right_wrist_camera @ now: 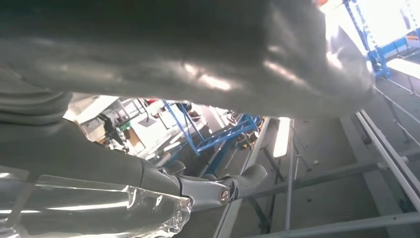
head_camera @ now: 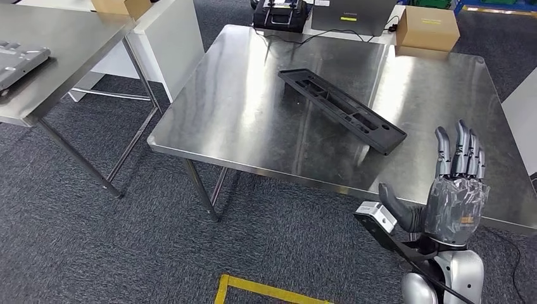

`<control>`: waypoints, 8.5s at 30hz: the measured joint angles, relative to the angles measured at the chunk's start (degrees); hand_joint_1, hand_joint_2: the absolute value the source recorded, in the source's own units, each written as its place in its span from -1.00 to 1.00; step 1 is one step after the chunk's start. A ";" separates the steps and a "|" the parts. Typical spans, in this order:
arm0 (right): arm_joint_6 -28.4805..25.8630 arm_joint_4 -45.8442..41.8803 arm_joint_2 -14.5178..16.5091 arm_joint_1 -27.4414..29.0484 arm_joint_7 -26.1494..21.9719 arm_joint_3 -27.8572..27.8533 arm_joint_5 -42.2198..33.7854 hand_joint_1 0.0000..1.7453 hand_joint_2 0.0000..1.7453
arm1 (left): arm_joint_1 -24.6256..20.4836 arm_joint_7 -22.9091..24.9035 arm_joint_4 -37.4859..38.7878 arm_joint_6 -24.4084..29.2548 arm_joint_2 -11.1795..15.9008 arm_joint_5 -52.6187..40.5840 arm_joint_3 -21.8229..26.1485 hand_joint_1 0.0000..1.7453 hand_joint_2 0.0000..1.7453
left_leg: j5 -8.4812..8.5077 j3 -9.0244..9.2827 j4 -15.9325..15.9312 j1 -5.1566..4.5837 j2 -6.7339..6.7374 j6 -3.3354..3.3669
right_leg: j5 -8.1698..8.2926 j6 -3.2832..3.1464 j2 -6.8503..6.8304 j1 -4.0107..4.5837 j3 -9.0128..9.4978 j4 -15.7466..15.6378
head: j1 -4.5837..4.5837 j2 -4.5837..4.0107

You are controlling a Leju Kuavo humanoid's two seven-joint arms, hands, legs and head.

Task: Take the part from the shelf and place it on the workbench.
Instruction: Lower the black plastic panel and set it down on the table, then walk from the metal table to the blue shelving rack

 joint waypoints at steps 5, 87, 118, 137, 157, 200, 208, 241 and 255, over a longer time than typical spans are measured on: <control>-0.03 -0.18 0.01 0.37 -0.39 0.00 -0.27 -1.00 -1.00 | -0.04 -0.11 -0.01 0.02 0.00 0.00 0.16 -1.00 -1.00 | 3.73 7.84 -7.95 0.60 -0.04 -0.16 | 1.36 0.88 0.02 -0.02 -2.24 0.90 | -0.04 0.00; 11.20 94.48 12.57 -2.39 12.10 -59.40 -16.26 -1.00 -1.00 | 1.87 -2.34 -0.82 -0.61 -1.71 -2.86 6.46 -1.00 -1.00 | 11.78 3.02 -14.53 -0.36 0.70 0.76 | -3.67 1.31 0.12 0.88 4.83 -1.94 | 0.43 0.00; 13.11 94.84 11.21 -2.83 11.69 -59.82 -16.21 -1.00 -1.00 | 0.99 -0.56 -0.87 -0.19 -1.84 -3.61 5.61 -1.00 -1.00 | 11.61 2.36 -13.31 0.40 0.54 -0.21 | -4.01 1.04 0.14 0.49 4.38 -0.59 | 0.27 0.00; 13.11 94.97 10.88 -2.75 11.45 -60.92 -16.76 -1.00 -1.00 | 0.34 0.25 -1.05 -0.31 -1.84 -4.26 4.71 -1.00 -1.00 | 7.43 8.07 -15.24 0.01 0.60 2.95 | -7.13 1.78 0.12 0.76 -7.73 13.28 | 0.42 0.00; 13.90 95.06 10.63 -2.75 11.22 -61.00 -15.05 -1.00 -1.00 | 0.38 0.78 -1.26 0.71 -1.78 -4.38 4.06 -1.00 -1.00 | 6.31 4.14 -2.33 0.47 1.30 -0.77 | -1.11 -0.36 -2.58 0.80 1.51 -0.99 | 0.01 0.00; 16.94 95.17 10.61 -2.55 12.97 -59.80 -12.31 -1.00 -1.00 | -0.21 1.11 -1.33 6.34 -2.11 -4.62 3.68 -1.00 -1.00 | 8.70 6.59 -14.79 -0.36 -2.09 3.10 | -9.82 2.02 0.05 0.68 -5.91 17.54 | 0.47 0.00; 19.16 95.18 10.04 -2.62 15.11 -58.90 -10.30 -1.00 -1.00 | 0.23 -1.36 -1.33 13.63 -3.32 -3.09 4.21 -1.00 -1.00 | 9.66 5.86 -14.61 -0.48 -7.68 1.44 | -2.32 1.79 3.66 0.62 2.03 -0.15 | 0.43 0.00; 23.28 95.15 8.56 -2.24 16.56 -55.51 -6.03 -1.00 -1.00 | 1.21 22.62 -1.26 2.89 -3.40 -4.76 3.73 -1.00 -1.00 | 7.92 3.79 -11.60 -0.41 -5.55 0.75 | -2.04 0.70 1.79 0.19 1.78 0.24 | 0.41 0.00; 24.25 95.13 8.29 -2.10 16.55 -55.75 -7.37 -1.00 -1.00 | 1.54 23.27 -1.16 0.30 -2.81 -5.98 2.56 -1.00 -1.00 | 7.28 6.77 -13.69 -0.24 1.97 1.51 | -3.42 2.04 -6.45 0.99 2.04 1.01 | 0.50 0.00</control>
